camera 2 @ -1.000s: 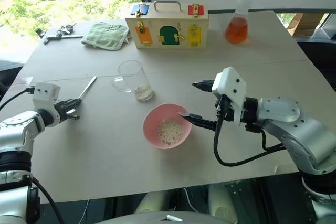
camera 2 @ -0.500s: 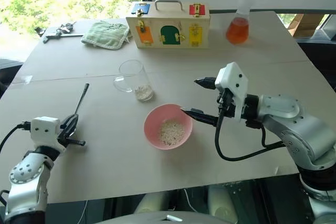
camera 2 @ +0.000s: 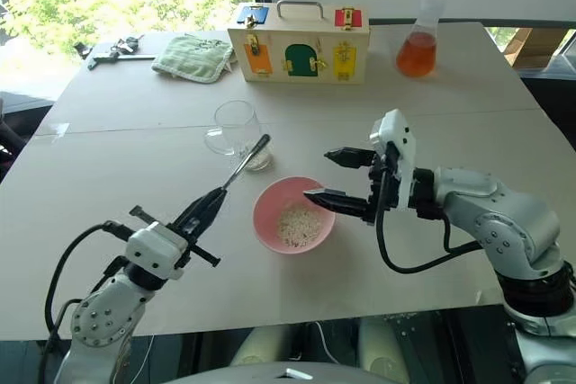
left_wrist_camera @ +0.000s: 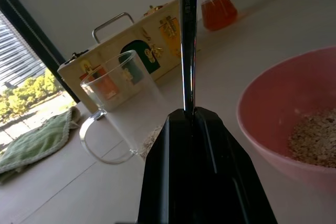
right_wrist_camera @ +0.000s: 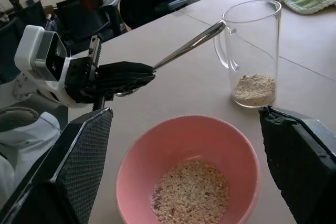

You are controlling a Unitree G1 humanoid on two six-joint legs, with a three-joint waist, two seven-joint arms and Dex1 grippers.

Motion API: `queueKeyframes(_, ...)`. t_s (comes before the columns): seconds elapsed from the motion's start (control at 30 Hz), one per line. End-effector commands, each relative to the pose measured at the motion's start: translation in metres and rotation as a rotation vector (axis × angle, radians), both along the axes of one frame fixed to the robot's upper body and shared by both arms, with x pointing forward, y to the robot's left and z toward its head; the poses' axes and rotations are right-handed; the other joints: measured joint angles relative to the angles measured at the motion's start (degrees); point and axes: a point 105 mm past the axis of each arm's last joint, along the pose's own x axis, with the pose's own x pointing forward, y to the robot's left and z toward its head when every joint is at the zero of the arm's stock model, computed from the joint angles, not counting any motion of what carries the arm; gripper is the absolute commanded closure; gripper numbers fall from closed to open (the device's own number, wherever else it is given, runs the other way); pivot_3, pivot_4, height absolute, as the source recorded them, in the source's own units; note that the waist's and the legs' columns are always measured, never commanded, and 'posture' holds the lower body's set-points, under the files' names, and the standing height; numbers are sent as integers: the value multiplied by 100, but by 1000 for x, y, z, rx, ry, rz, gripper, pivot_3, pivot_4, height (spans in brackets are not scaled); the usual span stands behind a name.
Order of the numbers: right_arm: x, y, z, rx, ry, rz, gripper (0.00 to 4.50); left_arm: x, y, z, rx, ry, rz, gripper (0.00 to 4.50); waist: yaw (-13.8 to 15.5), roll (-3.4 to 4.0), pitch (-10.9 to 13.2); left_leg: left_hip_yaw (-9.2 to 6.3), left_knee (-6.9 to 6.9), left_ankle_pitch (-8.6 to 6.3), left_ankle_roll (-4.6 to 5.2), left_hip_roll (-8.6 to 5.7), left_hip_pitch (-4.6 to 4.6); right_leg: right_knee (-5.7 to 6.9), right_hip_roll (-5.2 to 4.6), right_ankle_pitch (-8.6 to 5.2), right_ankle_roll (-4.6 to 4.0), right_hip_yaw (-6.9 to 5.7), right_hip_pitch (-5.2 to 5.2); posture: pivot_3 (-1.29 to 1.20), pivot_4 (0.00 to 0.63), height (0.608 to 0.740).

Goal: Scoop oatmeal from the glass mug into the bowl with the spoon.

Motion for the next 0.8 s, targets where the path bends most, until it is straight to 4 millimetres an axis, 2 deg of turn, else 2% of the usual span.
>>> queueKeyframes(0.03, 10, 7, 4, 52, 94, -64, 0, 2, -22, 12, 10, -44, -133, 4472, -2, 0, 0, 0, 2, 0, 0, -1, 0, 1, 0, 0, 0, 1, 0, 0, 150, 740)
queueKeyframes(0.13, 22, 9, 4, 110, 179, -142, 0, 2, -34, 14, 34, -64, -202, 4472, -1, 0, 0, 0, 2, 1, -1, -2, 0, 1, 1, 0, 0, 0, 0, 0, 150, 740)
queueKeyframes(0.27, 23, 15, 10, 165, 232, -157, 0, -1, -43, 12, 51, -67, -258, 4472, -11, 2, 1, 1, 2, 1, -1, -3, -1, -3, 4, 0, 0, 5, -3, 0, 150, 740)
queueKeyframes(0.43, 17, 19, 17, 208, 249, -147, 0, 4, -41, 9, 46, -57, -249, 4472, -9, 5, 0, 1, 2, 1, -1, -3, -1, -1, 5, 0, 0, 5, -4, 0, 150, 740)
queueKeyframes(0.53, 16, 19, 19, 208, 246, -150, 938, 6, -42, 9, 43, -59, -245, 4500, -10, 5, 0, 1, 6, 1, 0, -3, -1, 3, 5, 0, 0, 4, -4, 0, 150, 740)
queueKeyframes(0.57, 16, 19, 19, 208, 247, -151, 1460, 7, -42, 9, 40, -59, -241, 4500, -11, 5, 0, 1, 7, 1, 0, -3, -1, 4, 5, 0, 0, 3, -4, 0, 150, 740)
queueKeyframes(0.6, 16, 19, 19, 208, 247, -154, 1780, 8, -42, 9, 40, -59, -239, 4500, -11, 5, 0, 1, 8, 1, 0, -3, -1, 4, 5, 0, 0, 3, -4, 0, 150, 740)
queueKeyframes(0.77, 18, 19, 20, 207, 245, -163, 4253, 10, -41, 10, 20, -60, -220, 4500, -19, 5, 1, 1, 10, 1, 0, -3, -1, 5, 5, 0, 0, 4, -3, 0, 150, 740)
queueKeyframes(0.8, 19, 19, 21, 210, 245, -164, 4403, 11, -42, 10, 20, -61, -219, 4500, -33, 7, 0, 1, 10, 1, 0, -3, -1, 5, 6, 0, 0, 4, -4, 0, 150, 740)
